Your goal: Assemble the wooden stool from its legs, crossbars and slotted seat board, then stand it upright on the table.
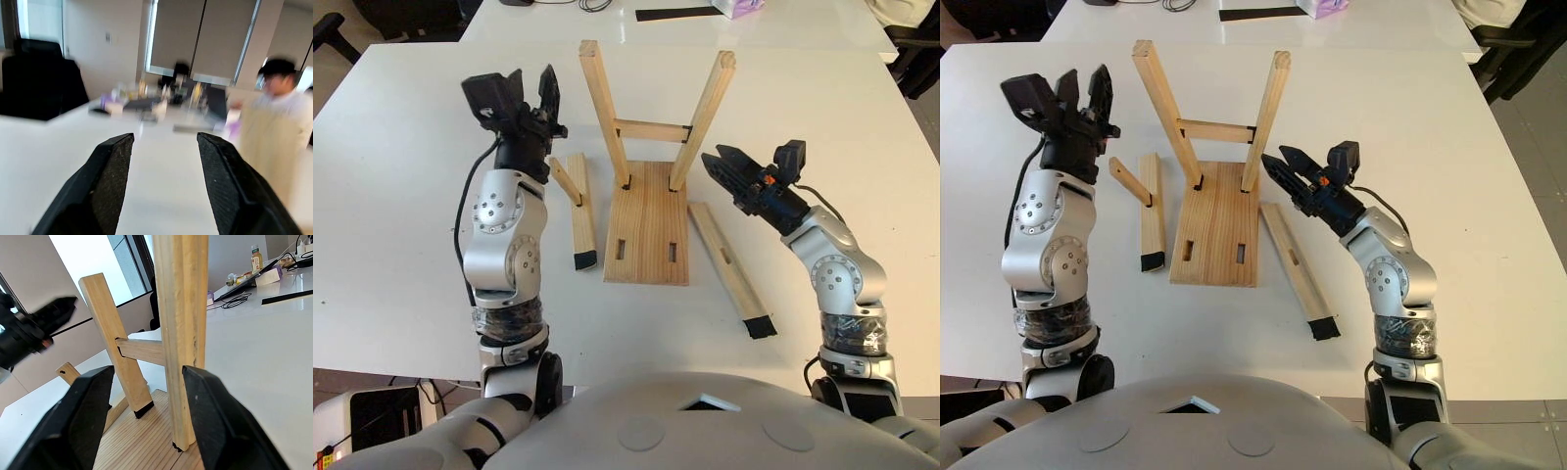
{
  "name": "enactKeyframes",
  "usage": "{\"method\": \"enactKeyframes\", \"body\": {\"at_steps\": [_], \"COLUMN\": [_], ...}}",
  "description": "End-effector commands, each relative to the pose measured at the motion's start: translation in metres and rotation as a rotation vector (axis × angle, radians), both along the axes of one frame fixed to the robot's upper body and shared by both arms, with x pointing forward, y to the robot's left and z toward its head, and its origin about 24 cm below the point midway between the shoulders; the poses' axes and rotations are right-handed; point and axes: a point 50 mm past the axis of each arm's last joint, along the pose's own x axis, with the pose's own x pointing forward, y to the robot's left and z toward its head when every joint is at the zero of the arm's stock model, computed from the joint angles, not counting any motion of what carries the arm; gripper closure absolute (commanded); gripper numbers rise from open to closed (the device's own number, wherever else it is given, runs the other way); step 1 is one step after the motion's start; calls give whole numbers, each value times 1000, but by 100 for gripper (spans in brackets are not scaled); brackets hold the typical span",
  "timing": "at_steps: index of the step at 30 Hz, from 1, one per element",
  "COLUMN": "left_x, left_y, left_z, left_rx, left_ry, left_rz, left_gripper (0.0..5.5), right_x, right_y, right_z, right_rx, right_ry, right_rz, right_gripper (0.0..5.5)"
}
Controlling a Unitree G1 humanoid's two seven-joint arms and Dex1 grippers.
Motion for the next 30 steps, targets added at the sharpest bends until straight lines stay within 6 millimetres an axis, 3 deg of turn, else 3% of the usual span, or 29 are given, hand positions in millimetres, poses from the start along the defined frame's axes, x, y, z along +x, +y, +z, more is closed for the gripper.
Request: {"method": "enactKeyframes", "body": {"at_steps": [1,5,9,13,16,19,23,25,30], "left_x": [-2,0,1,-12,-32,-41,-65,-75,-78], "left_y": [-4,1,14,32,41,47,58,52,14], "left_z": [-40,-31,5,47,53,41,-17,-41,-45], "left_rx": [63,22,-49,-139,-59,7,107,97,151], "left_ry": [197,135,-64,-245,-226,-92,264,420,486], "left_rz": [-49,-16,74,198,243,220,204,133,-119], "left_gripper": [309,309,309,309,309,309,309,309,309], "right_x": [5,6,3,-2,1,-11,-18,-19,-17], "right_y": [-1,-1,-1,-5,-3,-8,-10,-11,-11], "right_z": [-1,0,1,1,-3,-6,-9,-9,-9], "right_rx": [-13,-5,-2,3,6,19,18,16,10], "right_ry": [8,5,9,15,29,27,34,35,36], "right_rz": [-20,-24,-15,-22,-9,-94,-129,-139,-140], "right_gripper": [293,293,293,293,293,293,293,293,293]}}
